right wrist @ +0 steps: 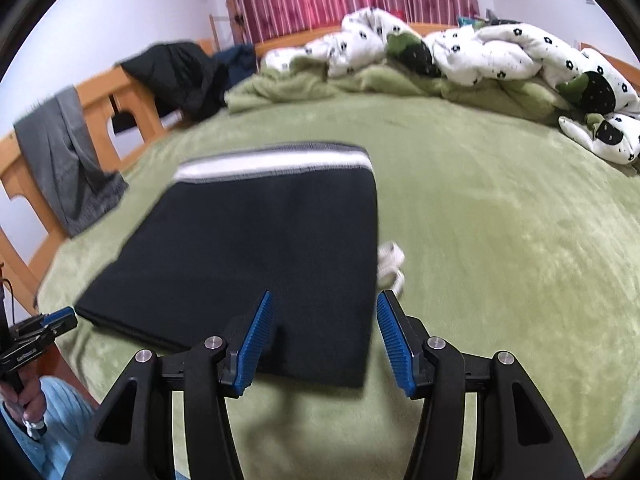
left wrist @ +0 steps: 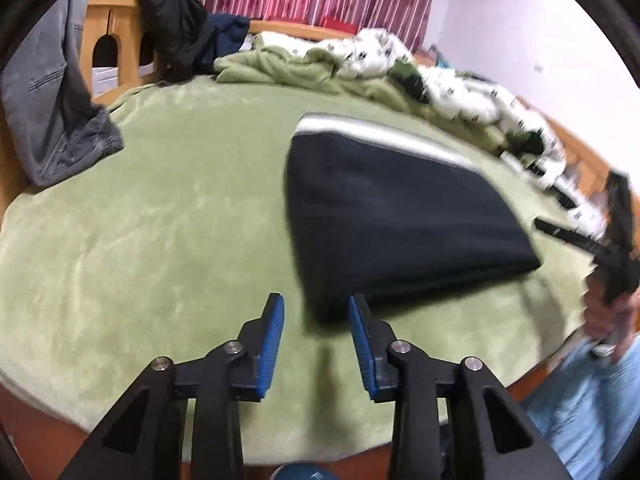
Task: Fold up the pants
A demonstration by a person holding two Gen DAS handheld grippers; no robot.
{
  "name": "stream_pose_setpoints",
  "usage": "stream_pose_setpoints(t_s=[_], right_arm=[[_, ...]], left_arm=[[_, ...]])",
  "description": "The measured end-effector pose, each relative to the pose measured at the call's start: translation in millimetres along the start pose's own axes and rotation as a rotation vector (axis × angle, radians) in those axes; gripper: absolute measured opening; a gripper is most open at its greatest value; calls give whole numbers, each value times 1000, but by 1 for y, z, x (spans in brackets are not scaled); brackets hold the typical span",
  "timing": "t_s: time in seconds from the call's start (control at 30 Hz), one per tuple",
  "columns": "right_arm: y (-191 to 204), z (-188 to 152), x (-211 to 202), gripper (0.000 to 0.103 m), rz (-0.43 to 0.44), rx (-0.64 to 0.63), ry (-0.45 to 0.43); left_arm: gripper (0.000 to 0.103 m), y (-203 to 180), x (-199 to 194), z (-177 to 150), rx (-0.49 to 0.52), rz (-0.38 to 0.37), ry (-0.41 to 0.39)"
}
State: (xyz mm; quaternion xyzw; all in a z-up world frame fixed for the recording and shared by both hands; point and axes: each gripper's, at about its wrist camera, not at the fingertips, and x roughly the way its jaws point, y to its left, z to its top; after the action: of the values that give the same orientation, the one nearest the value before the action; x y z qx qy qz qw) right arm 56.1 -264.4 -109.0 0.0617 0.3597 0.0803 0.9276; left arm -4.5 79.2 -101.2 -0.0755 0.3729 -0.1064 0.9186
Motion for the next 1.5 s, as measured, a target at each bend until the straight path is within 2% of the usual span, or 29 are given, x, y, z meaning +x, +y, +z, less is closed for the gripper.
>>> stream_pose_setpoints(t_s=[0.17,0.23,0.3,0.33,0.4,0.5,0.6,0.67,0.77,0.83,1.0,1.1,1.2,1.3,1.37,1.43,1.5], right_arm=[[13,12,15,54,61,9,-51],[22,10,24,54,82,-8,-49],[29,5,41,54,55,-71,9],[32,0,47,54,16,-120,37],[36,-8,41,54,-20,-189,13],[32,-17,31,55,-11,-202,26],[30,-24,30,57,-9,-189,39],[33,-23,30,64,-10,-180,46],[37,-17,32,65,-19,-178,60],[36,-13,29,65,-9,-160,59],[21,13,12,64,-2,-84,-36],[18,42,21,64,-28,-74,-51],[21,71,34,61,-33,-90,-74],[31,103,57,61,-63,-153,-101],[35,117,77,61,-75,-171,-93],[34,125,106,61,-100,-176,-55],[25,123,134,59,-99,-152,29]], left_arm=[[36,-37,31,36,71,-20,-19],[43,-57,51,44,121,-31,-11],[44,-68,77,41,173,60,40],[44,-69,85,33,184,79,48],[47,-70,78,19,205,93,-18],[49,-69,64,4,202,85,-48],[49,-66,60,3,168,79,-43],[51,-66,63,6,155,86,-33],[52,-73,64,9,163,120,-7],[53,-73,59,14,162,108,0],[54,-54,55,45,65,52,-20],[54,-47,71,83,18,56,-11],[54,-53,91,123,40,55,-23],[54,-65,121,156,84,89,10],[54,-73,143,169,120,124,18],[54,-75,165,168,139,173,17],[53,-67,192,159,108,173,87]])
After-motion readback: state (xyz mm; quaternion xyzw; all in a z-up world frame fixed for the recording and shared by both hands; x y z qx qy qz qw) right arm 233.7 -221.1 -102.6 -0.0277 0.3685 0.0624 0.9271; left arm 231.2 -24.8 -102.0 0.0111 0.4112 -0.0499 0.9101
